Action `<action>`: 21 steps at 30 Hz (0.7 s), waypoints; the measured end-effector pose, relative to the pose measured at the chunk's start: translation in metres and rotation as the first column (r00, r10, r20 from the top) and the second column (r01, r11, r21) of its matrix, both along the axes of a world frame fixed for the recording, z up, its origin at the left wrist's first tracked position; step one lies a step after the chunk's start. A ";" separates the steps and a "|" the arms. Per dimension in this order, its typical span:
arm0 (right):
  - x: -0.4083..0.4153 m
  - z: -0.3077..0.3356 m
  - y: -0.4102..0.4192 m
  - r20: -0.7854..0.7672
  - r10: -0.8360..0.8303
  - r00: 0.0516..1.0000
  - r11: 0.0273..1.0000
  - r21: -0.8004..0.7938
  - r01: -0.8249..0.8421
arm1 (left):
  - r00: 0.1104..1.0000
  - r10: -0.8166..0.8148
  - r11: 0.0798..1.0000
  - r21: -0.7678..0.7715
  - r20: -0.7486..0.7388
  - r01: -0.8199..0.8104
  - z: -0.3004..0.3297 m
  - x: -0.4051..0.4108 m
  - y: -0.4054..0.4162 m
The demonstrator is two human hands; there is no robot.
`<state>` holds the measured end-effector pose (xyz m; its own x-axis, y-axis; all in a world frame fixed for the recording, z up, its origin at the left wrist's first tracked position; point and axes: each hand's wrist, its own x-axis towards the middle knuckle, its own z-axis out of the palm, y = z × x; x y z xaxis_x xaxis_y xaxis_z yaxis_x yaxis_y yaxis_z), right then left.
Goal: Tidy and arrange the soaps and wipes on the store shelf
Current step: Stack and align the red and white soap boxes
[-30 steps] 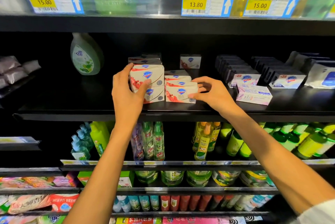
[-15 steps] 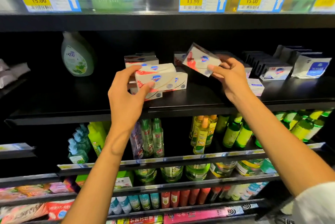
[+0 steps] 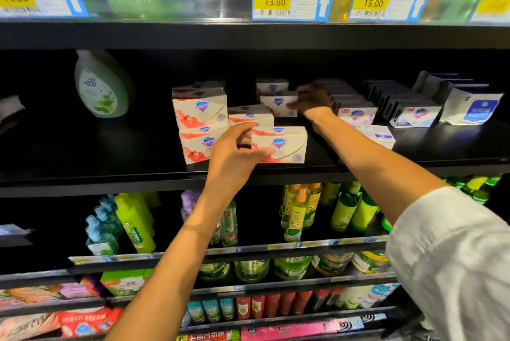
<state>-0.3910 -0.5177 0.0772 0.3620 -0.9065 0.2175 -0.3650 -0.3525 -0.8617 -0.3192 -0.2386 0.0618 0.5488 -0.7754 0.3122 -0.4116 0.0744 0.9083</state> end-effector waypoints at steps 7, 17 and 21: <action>0.017 -0.012 -0.022 0.102 0.027 0.994 1.000 -0.002 -0.027 | 0.999 -0.024 0.997 0.078 0.046 0.021 -0.002 0.007 -0.017; 0.034 -0.015 -0.042 0.197 0.008 0.980 1.000 0.028 -0.014 | 0.994 -0.023 0.997 0.077 0.109 0.015 -0.010 0.012 -0.023; 0.040 -0.019 -0.048 0.209 0.020 0.978 0.999 0.022 -0.025 | 0.988 -0.020 0.999 0.042 0.156 0.014 -0.012 0.011 -0.023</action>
